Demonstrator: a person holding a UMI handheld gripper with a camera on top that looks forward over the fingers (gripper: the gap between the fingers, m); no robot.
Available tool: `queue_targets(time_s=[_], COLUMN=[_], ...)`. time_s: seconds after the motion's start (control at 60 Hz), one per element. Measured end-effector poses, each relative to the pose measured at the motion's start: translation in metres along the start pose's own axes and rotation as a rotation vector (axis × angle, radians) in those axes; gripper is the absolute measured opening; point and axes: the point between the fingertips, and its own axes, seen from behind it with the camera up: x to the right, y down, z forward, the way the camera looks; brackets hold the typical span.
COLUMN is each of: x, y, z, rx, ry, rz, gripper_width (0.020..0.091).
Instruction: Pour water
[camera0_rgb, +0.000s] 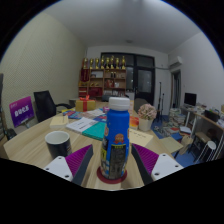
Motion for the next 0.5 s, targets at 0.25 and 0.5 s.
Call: queue_targets(time_s=[0.25, 0.5], x=[0.002, 0.007], y=[0.004, 0.014], z=[-0.115, -0.235], rx=[0.020, 0.037], ry=[-0.003, 0.005], rz=[0.039, 0.131], gripper_width=[0.0835, 0.0837])
